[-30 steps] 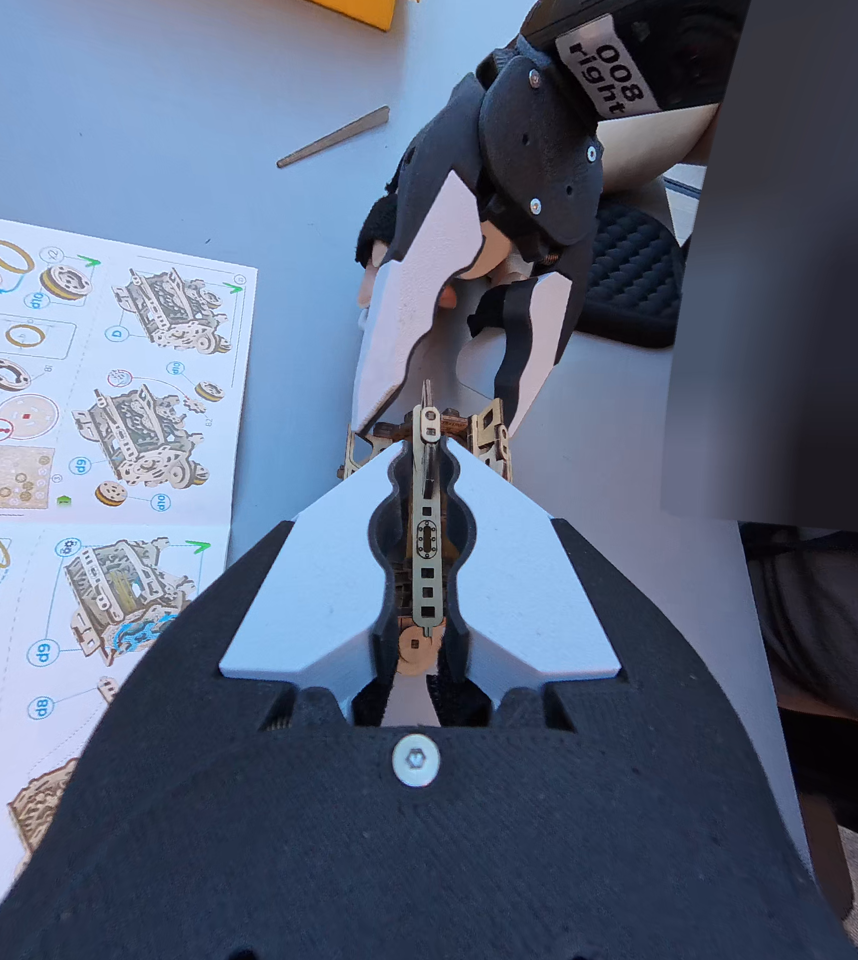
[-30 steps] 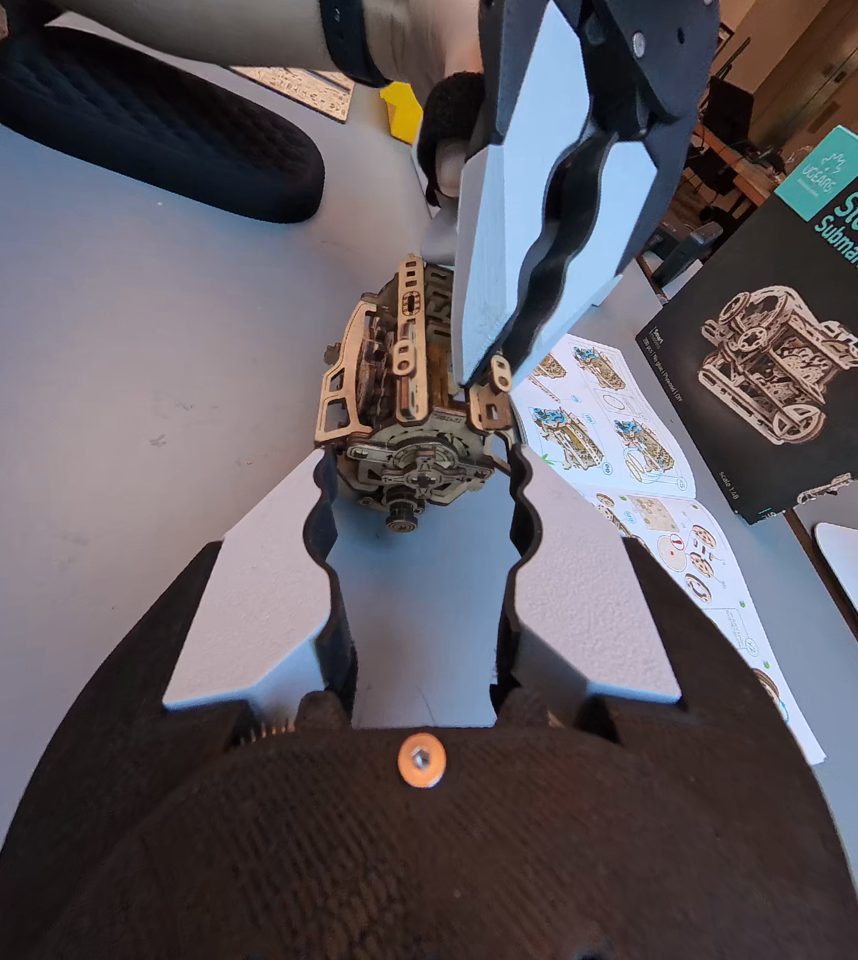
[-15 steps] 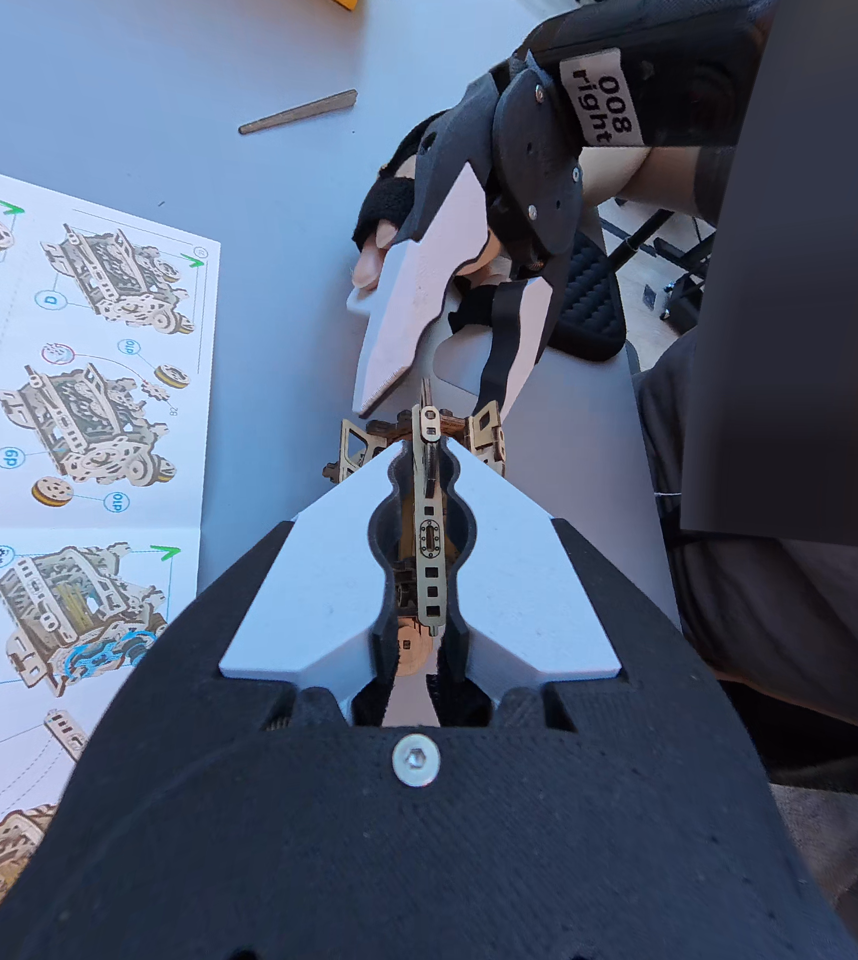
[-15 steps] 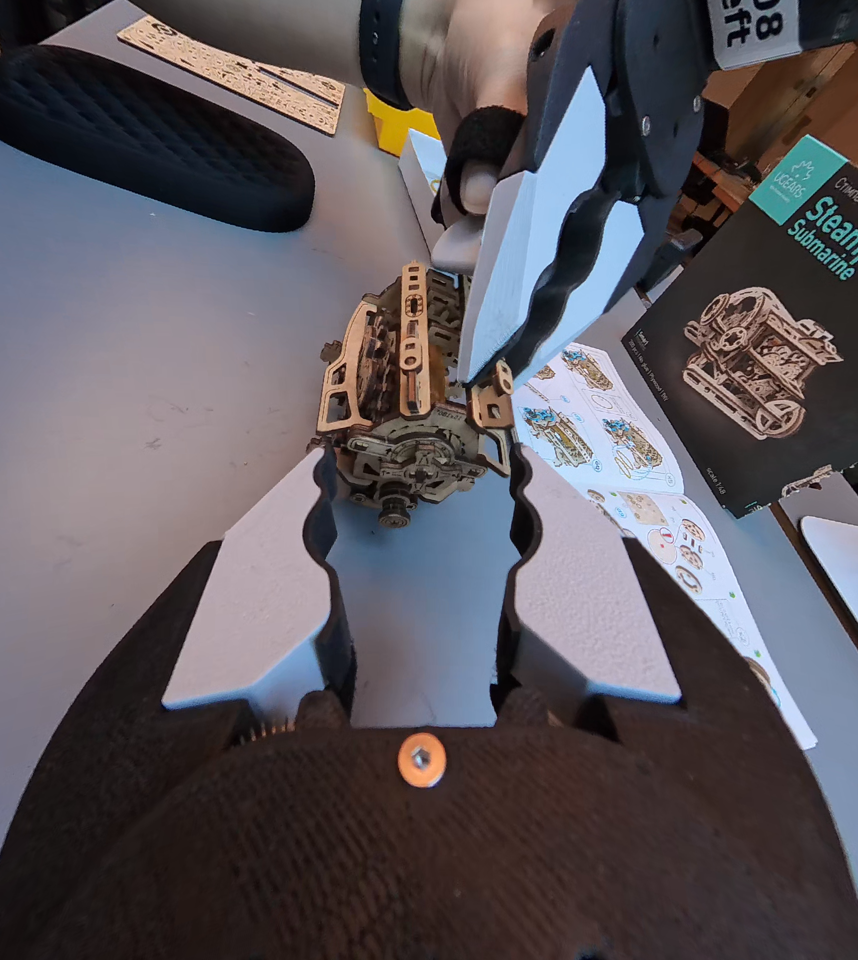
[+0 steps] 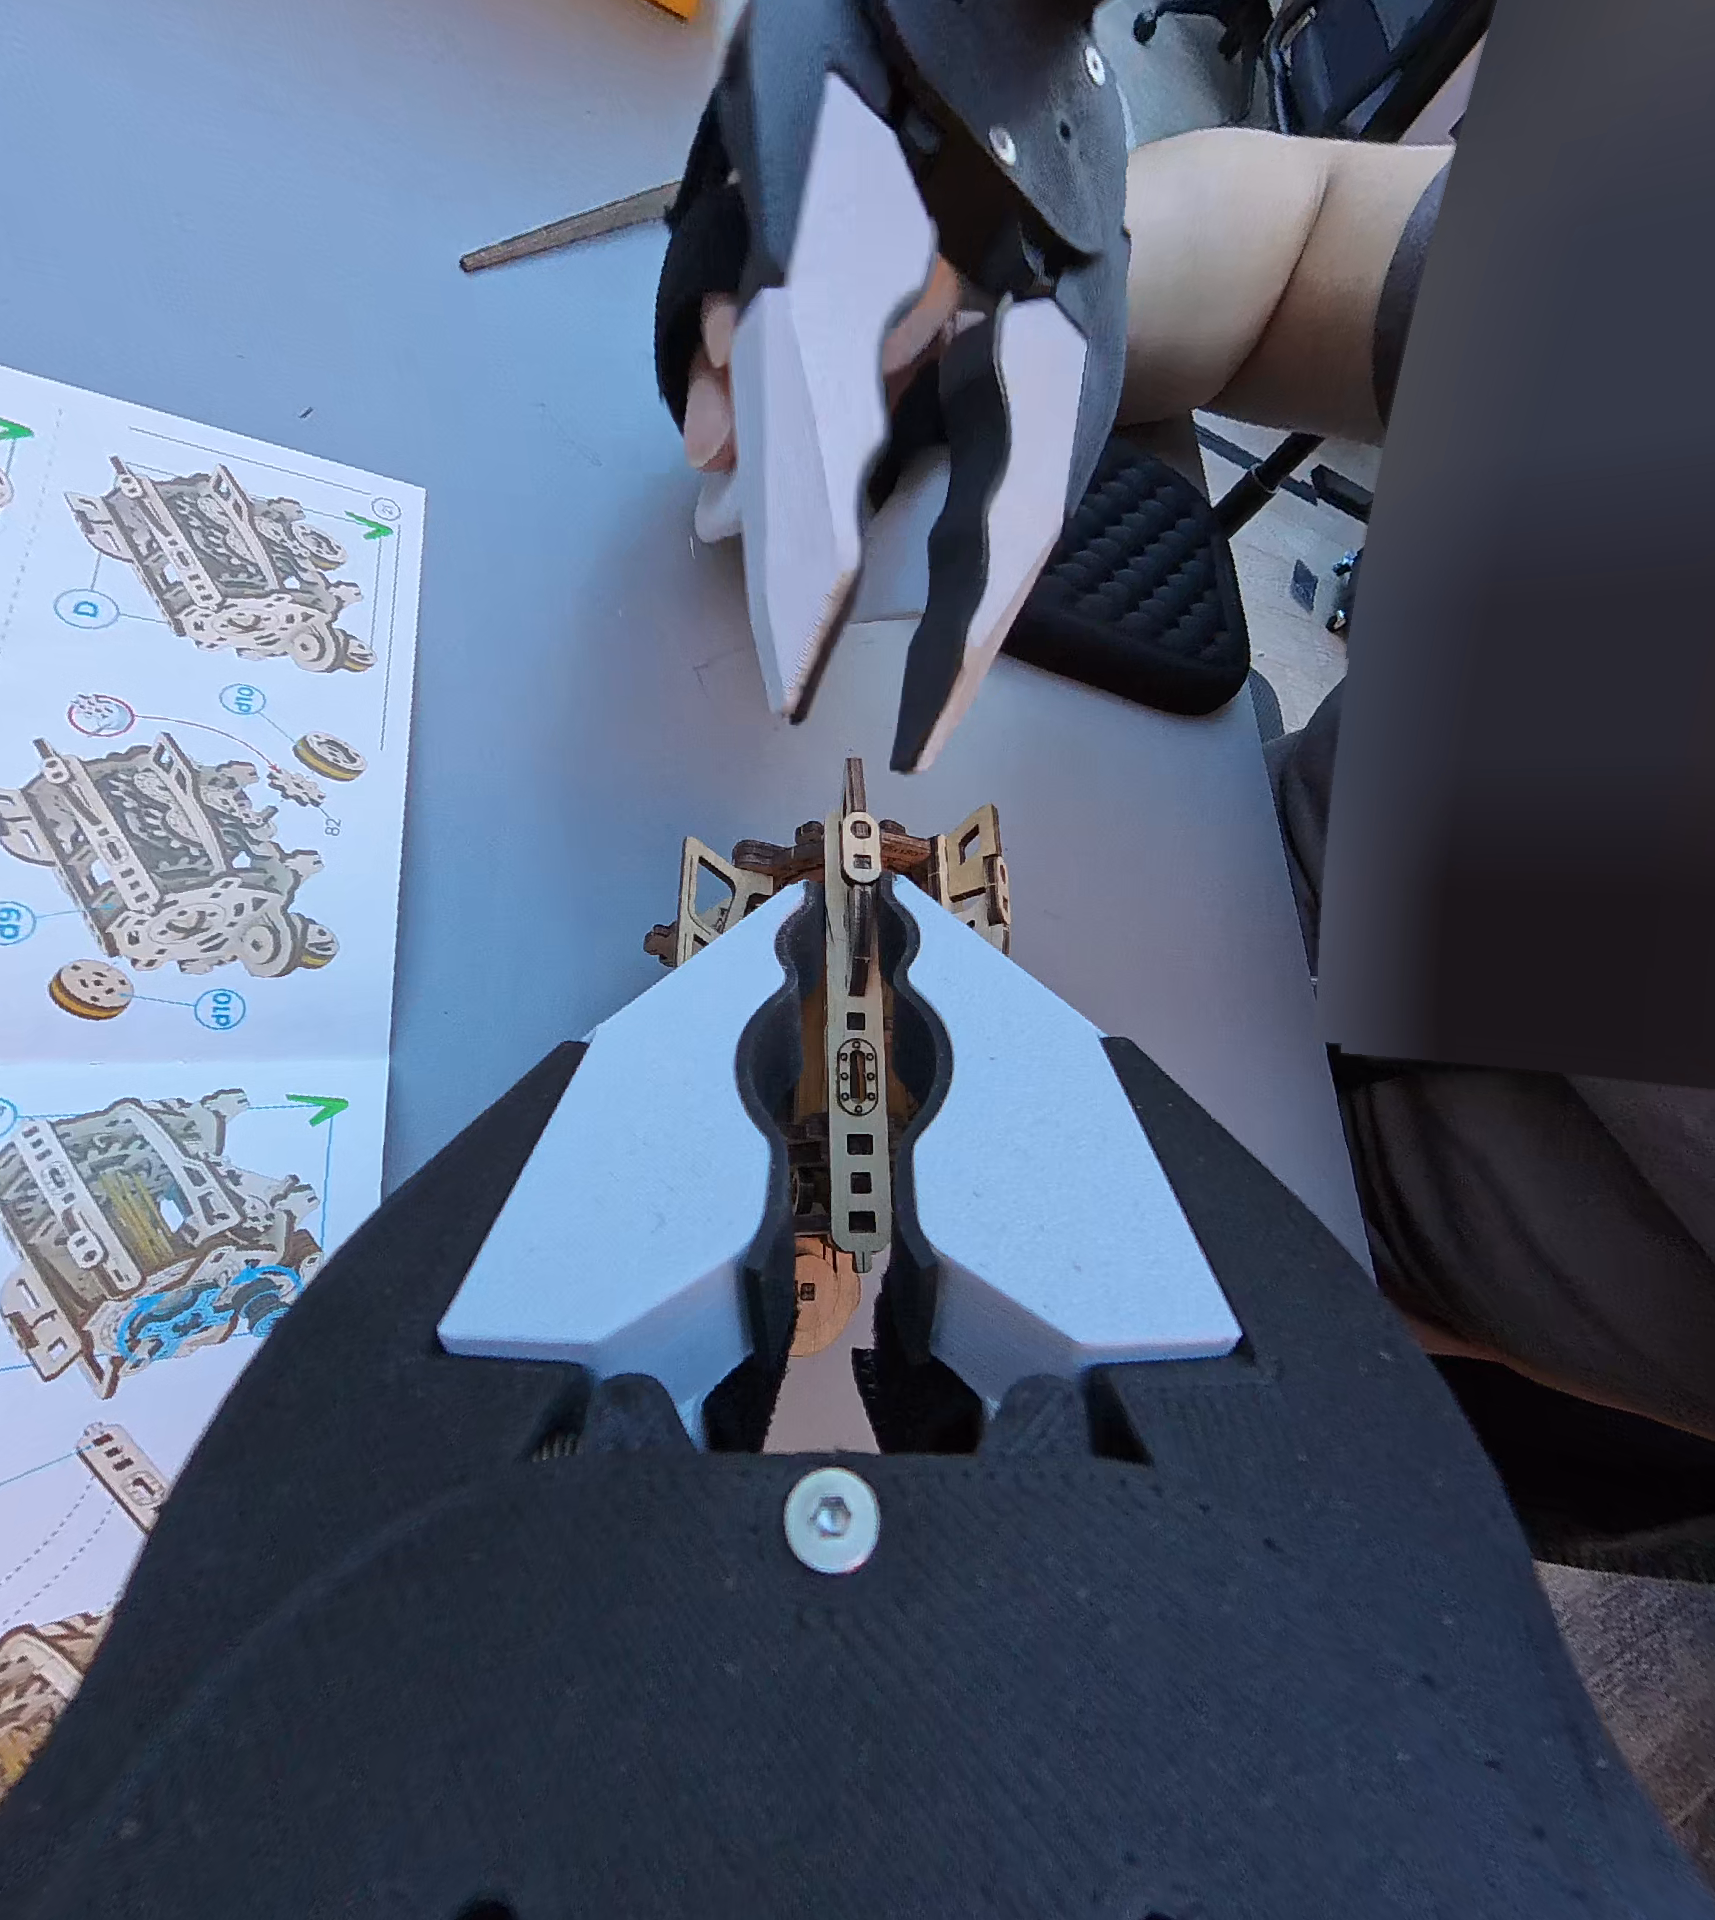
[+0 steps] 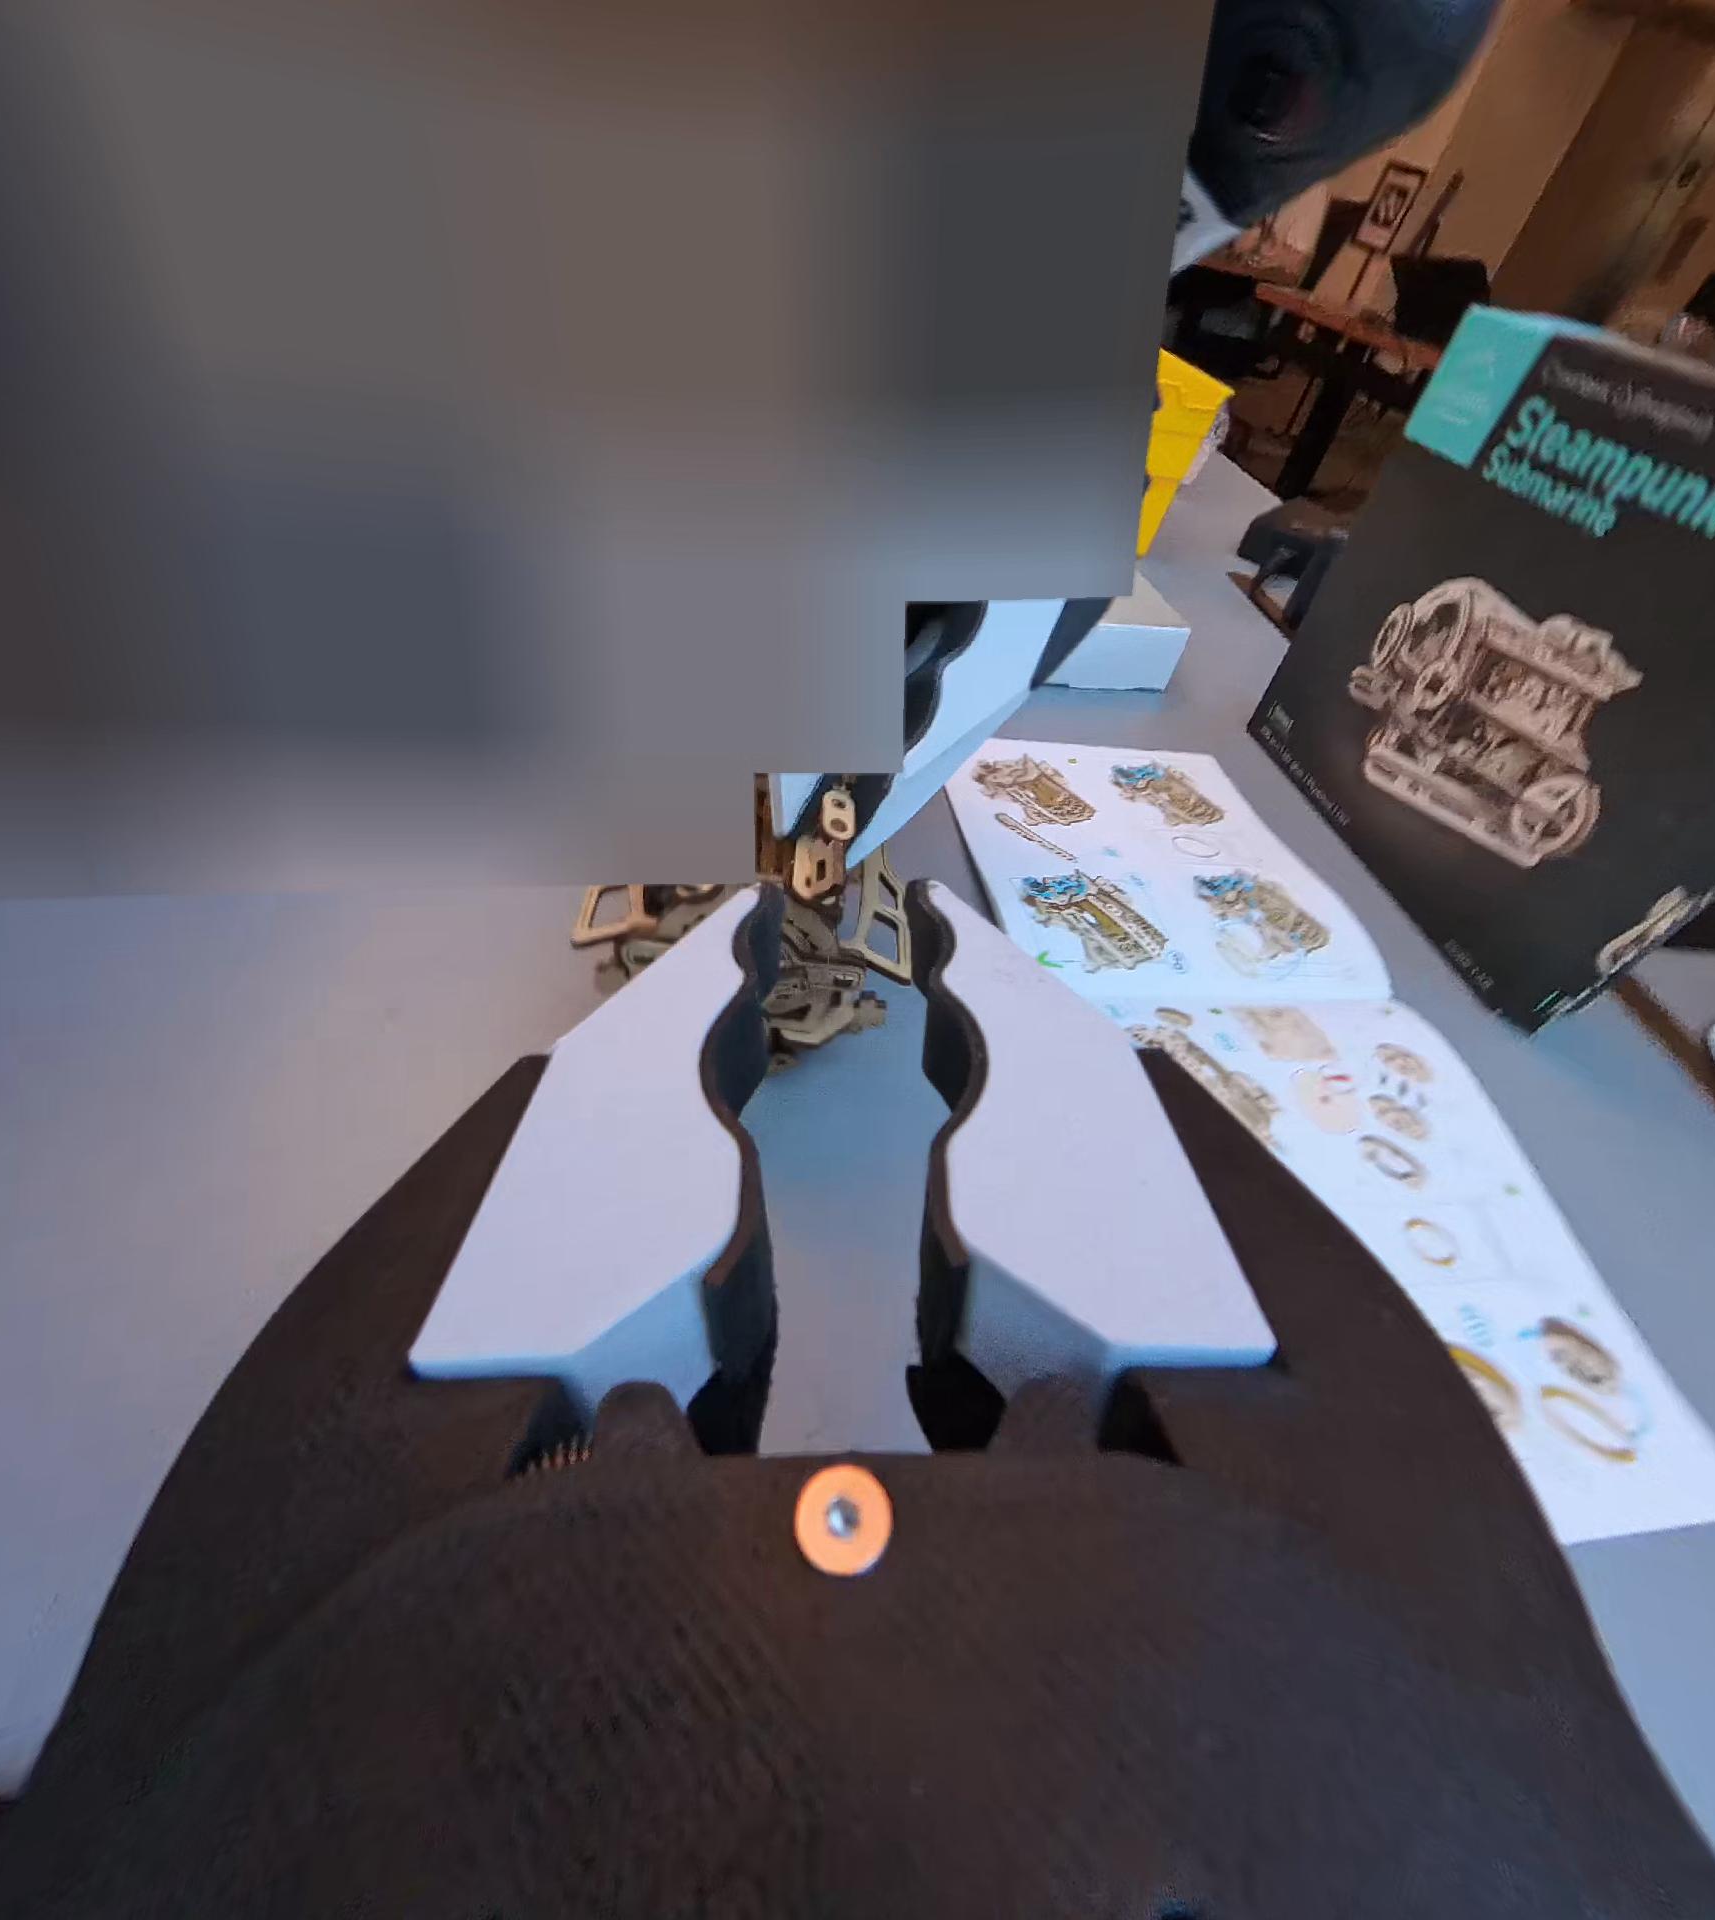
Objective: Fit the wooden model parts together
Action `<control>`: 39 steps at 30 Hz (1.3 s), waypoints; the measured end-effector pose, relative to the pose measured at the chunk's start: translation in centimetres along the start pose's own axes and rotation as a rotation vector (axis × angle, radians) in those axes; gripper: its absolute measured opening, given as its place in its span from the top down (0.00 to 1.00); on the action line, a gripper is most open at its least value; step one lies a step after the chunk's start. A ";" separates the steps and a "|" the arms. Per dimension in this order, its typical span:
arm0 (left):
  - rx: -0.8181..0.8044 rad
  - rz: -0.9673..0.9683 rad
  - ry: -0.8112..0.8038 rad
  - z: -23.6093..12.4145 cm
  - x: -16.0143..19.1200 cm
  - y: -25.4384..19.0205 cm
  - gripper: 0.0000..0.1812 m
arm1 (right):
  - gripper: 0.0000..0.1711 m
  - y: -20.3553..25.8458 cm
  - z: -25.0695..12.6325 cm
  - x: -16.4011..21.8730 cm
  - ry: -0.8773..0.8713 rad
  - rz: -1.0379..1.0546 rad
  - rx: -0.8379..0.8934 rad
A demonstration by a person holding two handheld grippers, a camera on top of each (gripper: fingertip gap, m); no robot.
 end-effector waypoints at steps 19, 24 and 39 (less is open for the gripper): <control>0.054 -0.064 -0.005 -0.1 0.1 0.5 0.96 | 0.69 1.7 -0.3 -0.5 0.040 -0.197 0.075; 0.060 -0.072 -0.005 -0.1 0.0 0.7 0.96 | 0.68 2.7 0.5 -0.3 0.096 -0.166 0.155; 0.066 -0.081 -0.007 0.0 0.0 0.7 0.96 | 0.78 2.3 2.0 -0.2 0.105 -0.012 0.218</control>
Point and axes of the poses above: each gripper's, where its closed fingertips meet, z out along the fingers, x out of its underside, y = z × x across the jaws, the point moved 5 cm from there along -z, back along the fingers, and after that the axes turned 2 degrees about -z, right-handed, at the moved point
